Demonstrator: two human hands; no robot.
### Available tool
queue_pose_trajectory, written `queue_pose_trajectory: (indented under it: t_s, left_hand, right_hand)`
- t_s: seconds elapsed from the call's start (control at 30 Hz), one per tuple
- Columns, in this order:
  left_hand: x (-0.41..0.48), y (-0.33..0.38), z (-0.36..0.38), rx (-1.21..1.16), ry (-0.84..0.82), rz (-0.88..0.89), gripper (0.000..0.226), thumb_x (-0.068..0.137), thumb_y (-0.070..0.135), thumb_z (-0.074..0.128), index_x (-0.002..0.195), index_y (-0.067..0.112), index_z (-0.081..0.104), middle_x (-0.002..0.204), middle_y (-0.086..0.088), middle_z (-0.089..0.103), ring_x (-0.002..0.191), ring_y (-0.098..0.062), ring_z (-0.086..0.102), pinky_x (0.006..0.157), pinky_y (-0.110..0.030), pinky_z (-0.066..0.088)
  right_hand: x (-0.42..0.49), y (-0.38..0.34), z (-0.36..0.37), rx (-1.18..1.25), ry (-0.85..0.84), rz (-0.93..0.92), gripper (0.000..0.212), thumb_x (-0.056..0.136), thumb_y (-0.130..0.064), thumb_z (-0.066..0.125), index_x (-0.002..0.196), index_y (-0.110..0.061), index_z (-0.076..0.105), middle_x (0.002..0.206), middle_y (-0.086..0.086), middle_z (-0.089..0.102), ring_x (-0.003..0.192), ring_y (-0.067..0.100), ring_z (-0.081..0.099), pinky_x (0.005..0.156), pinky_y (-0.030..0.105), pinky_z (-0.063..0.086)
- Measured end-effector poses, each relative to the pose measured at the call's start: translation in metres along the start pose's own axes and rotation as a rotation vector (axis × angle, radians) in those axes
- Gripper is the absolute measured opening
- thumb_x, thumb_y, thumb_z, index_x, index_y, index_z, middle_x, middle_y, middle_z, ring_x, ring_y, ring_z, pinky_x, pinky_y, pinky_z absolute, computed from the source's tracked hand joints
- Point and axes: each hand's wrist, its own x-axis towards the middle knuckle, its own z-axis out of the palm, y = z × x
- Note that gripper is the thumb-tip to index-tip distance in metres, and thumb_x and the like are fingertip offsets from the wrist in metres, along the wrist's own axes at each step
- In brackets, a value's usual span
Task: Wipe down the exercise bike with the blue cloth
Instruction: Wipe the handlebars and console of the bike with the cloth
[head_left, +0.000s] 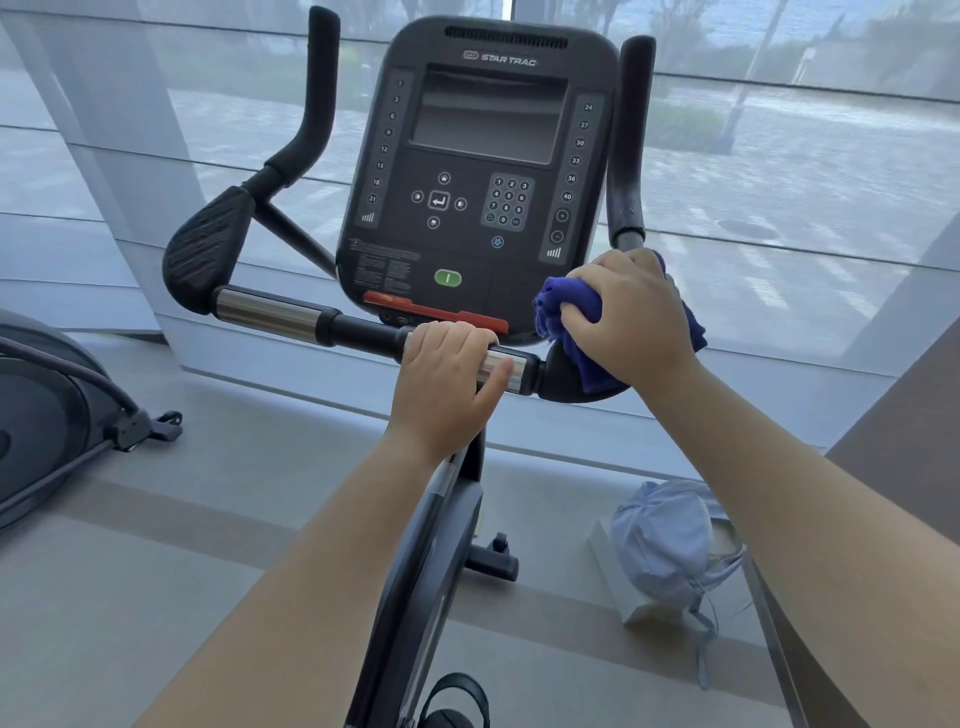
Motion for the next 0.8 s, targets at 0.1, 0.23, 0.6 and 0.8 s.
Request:
queue_pose_trajectory:
  t_s: [0.1, 0.23, 0.6, 0.8]
  left_hand:
    - [0.0, 0.0, 0.0, -0.013, 0.001, 0.0, 0.035, 0.093, 0.041, 0.037, 0.097, 0.016, 0.06, 0.092, 0.002, 0.059, 0.09, -0.021, 0.051, 0.087, -0.036, 0.038]
    - [0.001, 0.001, 0.0, -0.023, -0.001, 0.005, 0.036, 0.092, 0.037, 0.033, 0.098, 0.015, 0.061, 0.091, 0.003, 0.059, 0.091, -0.022, 0.052, 0.088, -0.035, 0.037]
    - [0.001, 0.002, -0.001, -0.025, 0.003, -0.01, 0.032, 0.088, 0.032, 0.035, 0.095, 0.014, 0.061, 0.088, 0.002, 0.06, 0.089, -0.022, 0.052, 0.087, -0.035, 0.037]
    - [0.001, 0.0, -0.002, -0.013, -0.005, 0.02, 0.032, 0.09, 0.036, 0.036, 0.094, 0.015, 0.059, 0.087, 0.003, 0.057, 0.087, -0.02, 0.05, 0.084, -0.032, 0.034]
  right_hand:
    - [-0.015, -0.008, -0.003, 0.002, 0.051, -0.007, 0.027, 0.079, -0.037, 0.047, 0.094, -0.027, 0.067, 0.09, -0.008, 0.058, 0.094, 0.023, 0.048, 0.073, 0.04, 0.045]
    - [-0.04, -0.021, 0.001, -0.056, 0.139, -0.005, 0.027, 0.08, -0.033, 0.05, 0.101, -0.024, 0.065, 0.095, -0.006, 0.059, 0.093, 0.023, 0.049, 0.074, 0.04, 0.044]
    - [-0.085, -0.031, 0.017, -0.18, 0.258, -0.028, 0.038, 0.089, -0.037, 0.047, 0.121, -0.018, 0.057, 0.116, 0.004, 0.059, 0.103, 0.026, 0.044, 0.082, 0.048, 0.048]
    - [-0.091, -0.043, 0.021, -0.163, 0.292, 0.005, 0.039, 0.09, -0.038, 0.046, 0.121, -0.018, 0.058, 0.117, 0.005, 0.059, 0.104, 0.026, 0.043, 0.084, 0.05, 0.048]
